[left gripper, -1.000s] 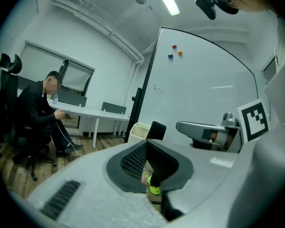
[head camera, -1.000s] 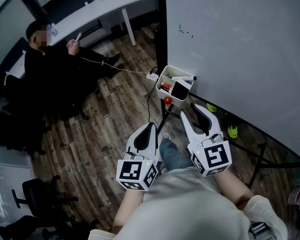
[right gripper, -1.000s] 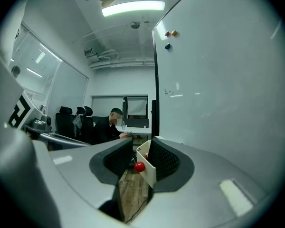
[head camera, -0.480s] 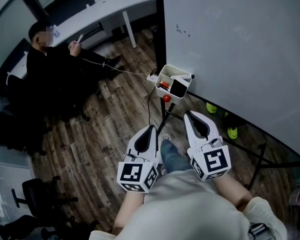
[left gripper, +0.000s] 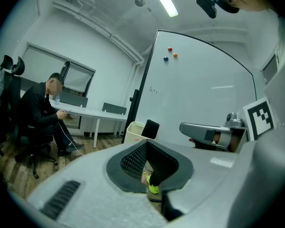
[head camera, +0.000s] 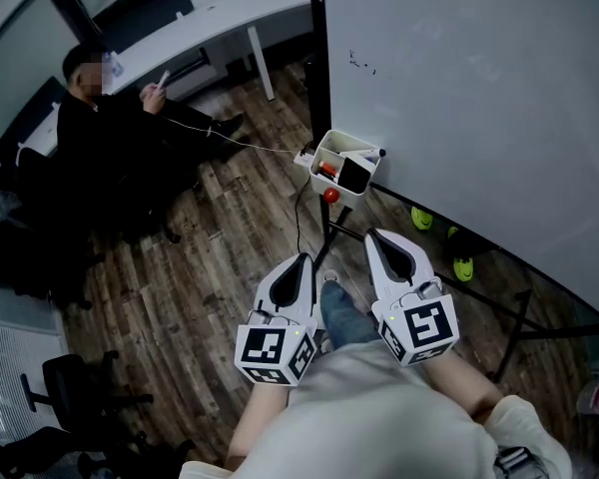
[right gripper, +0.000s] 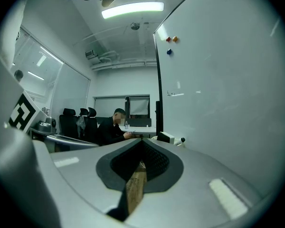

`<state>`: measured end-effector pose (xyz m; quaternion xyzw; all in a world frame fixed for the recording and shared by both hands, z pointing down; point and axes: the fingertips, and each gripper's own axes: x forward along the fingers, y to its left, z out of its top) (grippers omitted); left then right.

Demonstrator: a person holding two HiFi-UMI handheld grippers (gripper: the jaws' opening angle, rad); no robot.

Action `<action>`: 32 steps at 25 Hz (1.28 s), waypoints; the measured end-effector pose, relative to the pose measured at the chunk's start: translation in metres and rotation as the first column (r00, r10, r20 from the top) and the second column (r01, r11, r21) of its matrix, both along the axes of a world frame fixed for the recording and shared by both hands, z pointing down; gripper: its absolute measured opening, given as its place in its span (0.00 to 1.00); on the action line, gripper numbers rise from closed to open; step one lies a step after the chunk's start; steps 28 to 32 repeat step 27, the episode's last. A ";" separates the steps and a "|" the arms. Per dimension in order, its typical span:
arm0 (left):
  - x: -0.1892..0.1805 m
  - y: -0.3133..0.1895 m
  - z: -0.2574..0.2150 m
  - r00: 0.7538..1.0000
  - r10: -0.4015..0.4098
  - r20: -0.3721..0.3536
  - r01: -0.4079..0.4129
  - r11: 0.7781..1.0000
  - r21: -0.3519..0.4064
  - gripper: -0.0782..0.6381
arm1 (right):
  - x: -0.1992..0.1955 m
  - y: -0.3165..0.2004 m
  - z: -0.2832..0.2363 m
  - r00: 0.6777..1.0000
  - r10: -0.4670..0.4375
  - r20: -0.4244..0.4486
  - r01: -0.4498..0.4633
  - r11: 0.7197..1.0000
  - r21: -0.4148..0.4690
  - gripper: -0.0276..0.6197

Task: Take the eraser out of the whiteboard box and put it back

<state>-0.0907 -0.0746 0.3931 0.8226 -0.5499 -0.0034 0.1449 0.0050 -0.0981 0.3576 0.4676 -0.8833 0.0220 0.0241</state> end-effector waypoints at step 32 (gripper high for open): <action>0.001 0.005 0.002 1.000 -0.020 0.004 0.020 1.000 -0.001 0.12 | 0.004 0.003 0.003 1.000 0.007 0.006 -0.007 1.000 0.001 0.05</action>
